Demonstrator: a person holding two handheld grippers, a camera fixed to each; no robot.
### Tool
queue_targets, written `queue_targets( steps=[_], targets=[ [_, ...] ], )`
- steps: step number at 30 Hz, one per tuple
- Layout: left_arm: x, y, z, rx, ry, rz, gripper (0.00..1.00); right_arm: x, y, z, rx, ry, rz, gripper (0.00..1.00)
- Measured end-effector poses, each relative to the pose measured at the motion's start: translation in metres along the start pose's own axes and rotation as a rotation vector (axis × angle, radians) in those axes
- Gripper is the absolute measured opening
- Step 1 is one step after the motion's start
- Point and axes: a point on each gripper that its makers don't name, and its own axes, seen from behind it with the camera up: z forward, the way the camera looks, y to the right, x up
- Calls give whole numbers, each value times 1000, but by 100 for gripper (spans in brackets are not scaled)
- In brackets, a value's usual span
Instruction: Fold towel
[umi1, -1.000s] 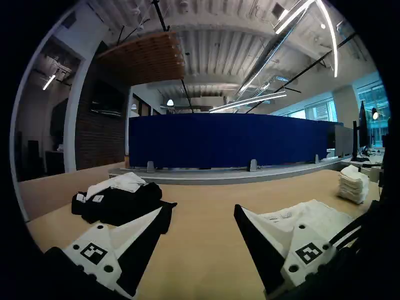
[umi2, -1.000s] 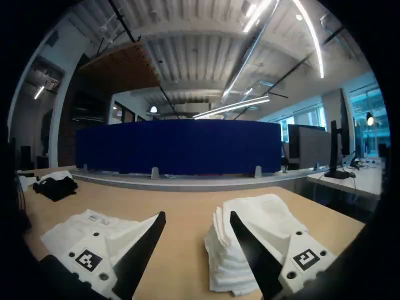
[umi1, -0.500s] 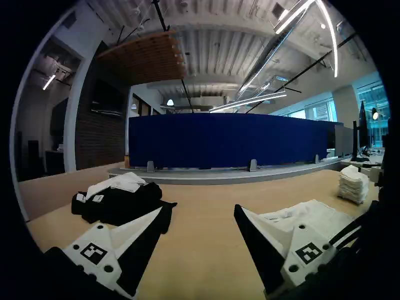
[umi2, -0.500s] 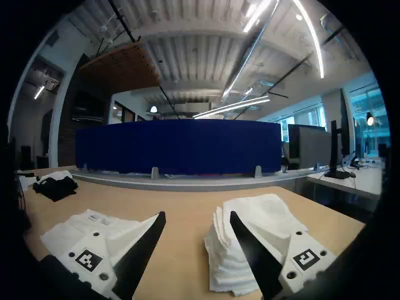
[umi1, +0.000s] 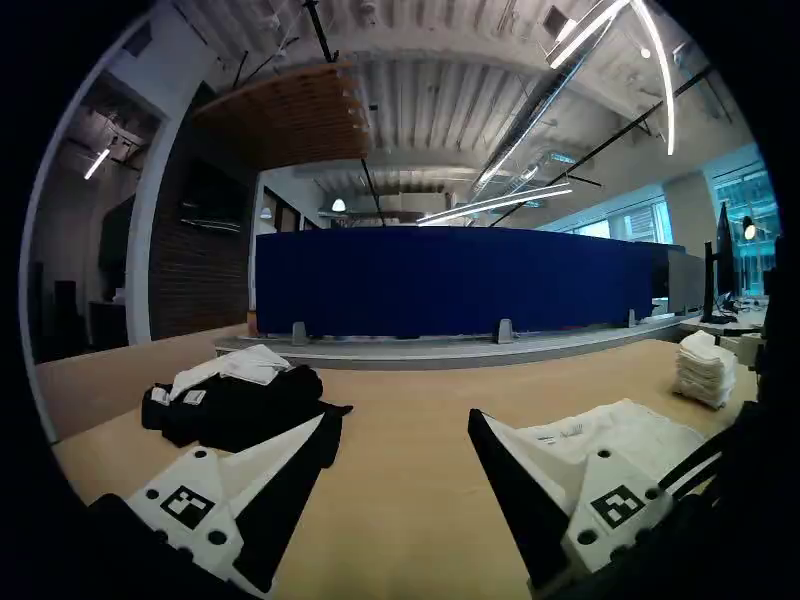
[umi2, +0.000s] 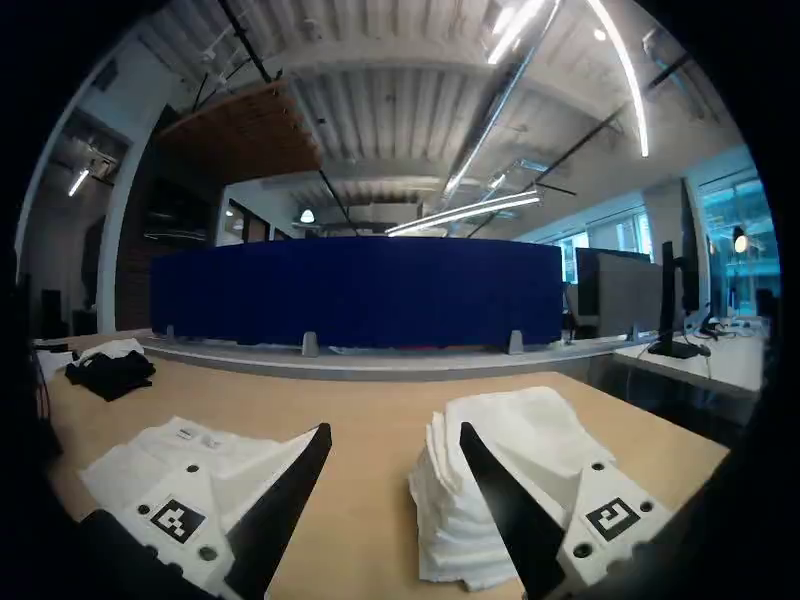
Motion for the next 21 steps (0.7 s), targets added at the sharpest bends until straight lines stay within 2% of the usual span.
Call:
queue_targets(
  steps=[2, 8, 16, 21],
  targets=[
    [4, -2, 0, 5, -3, -5, 98, 5, -1, -1, 0, -9, 2, 100],
    [48, -6, -3, 12, 11, -21, 98, 49, -1, -10, -14, 14, 10, 100],
    [130, 3, -10, -14, 5, 3, 98, 126, -1, -22, -28, 1, -21, 100],
    [169, 7, -13, -22, -7, 5, 98, 166, 0, -26, -38, 0, -20, 100]
  ],
)
